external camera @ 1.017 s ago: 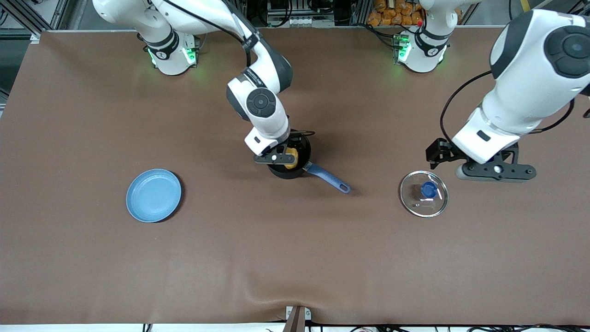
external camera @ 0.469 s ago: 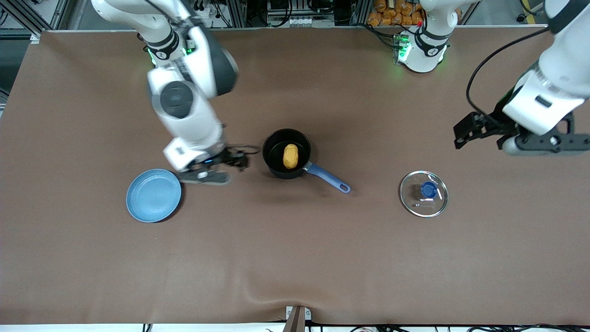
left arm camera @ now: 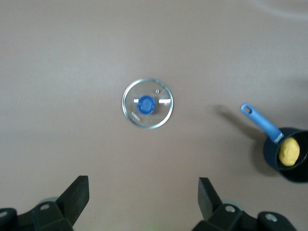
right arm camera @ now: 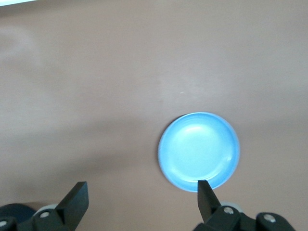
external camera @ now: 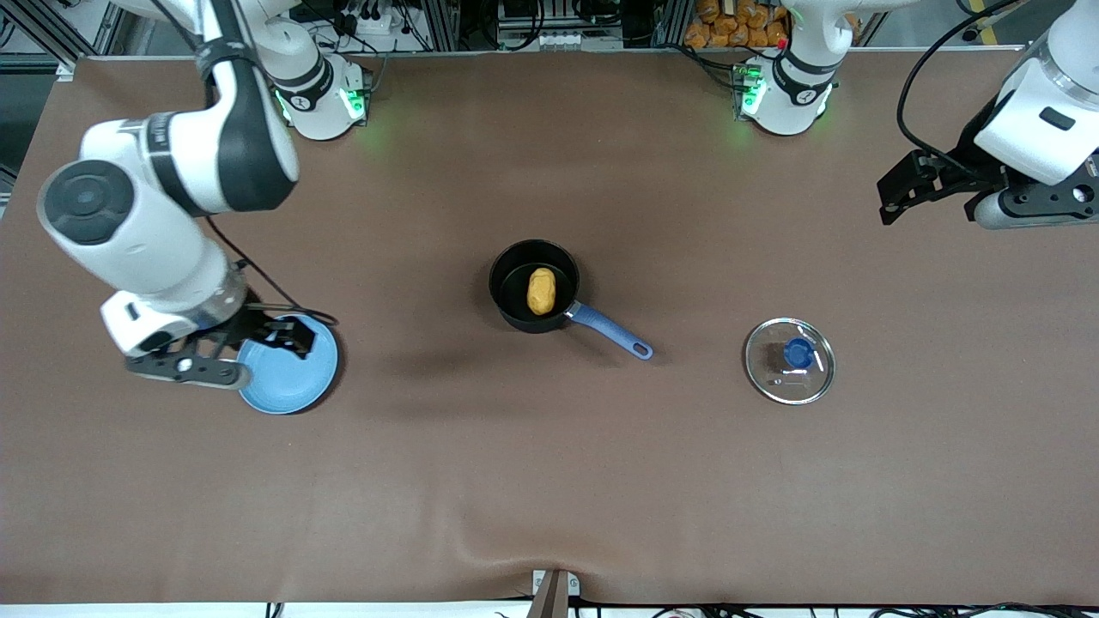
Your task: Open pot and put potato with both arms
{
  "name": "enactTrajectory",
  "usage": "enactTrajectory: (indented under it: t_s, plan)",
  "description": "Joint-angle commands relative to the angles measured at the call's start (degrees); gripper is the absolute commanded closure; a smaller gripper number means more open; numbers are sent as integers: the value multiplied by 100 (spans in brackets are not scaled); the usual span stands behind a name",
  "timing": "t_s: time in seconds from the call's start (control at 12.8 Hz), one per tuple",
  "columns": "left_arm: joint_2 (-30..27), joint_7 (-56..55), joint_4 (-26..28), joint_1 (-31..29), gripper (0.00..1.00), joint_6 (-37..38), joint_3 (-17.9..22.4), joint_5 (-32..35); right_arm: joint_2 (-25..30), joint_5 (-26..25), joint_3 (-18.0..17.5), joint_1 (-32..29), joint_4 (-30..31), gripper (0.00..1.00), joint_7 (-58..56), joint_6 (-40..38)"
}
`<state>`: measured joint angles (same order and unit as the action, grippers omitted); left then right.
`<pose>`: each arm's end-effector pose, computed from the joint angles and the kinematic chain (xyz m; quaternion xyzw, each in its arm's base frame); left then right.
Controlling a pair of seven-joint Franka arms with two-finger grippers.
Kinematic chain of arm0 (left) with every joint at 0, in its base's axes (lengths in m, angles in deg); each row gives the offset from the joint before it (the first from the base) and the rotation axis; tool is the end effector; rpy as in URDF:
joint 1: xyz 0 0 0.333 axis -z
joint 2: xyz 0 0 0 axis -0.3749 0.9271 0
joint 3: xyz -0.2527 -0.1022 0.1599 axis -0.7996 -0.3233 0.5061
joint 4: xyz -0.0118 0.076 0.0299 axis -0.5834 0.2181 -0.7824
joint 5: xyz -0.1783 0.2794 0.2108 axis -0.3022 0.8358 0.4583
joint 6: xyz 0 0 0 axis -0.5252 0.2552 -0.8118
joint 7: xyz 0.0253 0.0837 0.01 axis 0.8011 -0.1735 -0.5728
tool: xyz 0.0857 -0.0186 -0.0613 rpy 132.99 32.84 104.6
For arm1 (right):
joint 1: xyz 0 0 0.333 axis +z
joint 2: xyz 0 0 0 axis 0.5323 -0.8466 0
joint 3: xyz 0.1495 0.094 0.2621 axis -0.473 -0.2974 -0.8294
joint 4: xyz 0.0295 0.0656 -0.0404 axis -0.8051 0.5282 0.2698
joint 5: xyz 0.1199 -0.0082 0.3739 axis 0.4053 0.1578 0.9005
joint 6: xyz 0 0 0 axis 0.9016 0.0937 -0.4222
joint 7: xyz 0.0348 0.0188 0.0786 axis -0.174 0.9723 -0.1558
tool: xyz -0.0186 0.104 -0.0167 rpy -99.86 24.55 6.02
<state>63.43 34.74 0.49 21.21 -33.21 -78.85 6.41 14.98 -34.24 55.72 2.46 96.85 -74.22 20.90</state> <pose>0.5491 -0.1158 0.6684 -0.9998 -0.0175 -0.0043 0.0096 0.6458 0.1317 0.4934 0.9967 -0.0611 0.0395 0.0364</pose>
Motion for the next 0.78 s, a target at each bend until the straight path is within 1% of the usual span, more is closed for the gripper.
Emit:
enactTrajectory:
  t_s: [0.0,0.08,0.23,0.39,0.47,0.55,0.63,0.7]
  plan:
    - [-329,110,403,63,0,60,273,-194,88,-3,285,-34,-75,0,-434,-300]
    - [-469,127,648,46,0,26,301,-194,115,-3,347,-77,-75,0,-523,-328]
    - [-759,127,1035,-16,0,-106,345,-229,141,5,348,-279,-75,0,-594,-337]
    - [-1032,180,1386,-51,0,-211,424,-168,255,23,208,-699,-67,0,-1127,-355]
    - [-1173,258,1615,-51,0,-395,581,-159,325,84,-37,-1059,-75,0,-1304,-433]
    - [-1252,277,1713,-51,0,-414,661,-202,395,119,-553,-1706,-84,0,-1393,-608]
    - [-1262,277,1722,-51,0,-414,662,-203,527,111,-1271,-2452,-93,0,-1498,-705]
    - [-1262,277,1714,-43,0,-414,653,-211,676,67,-1914,-3138,-84,0,-1595,-802]
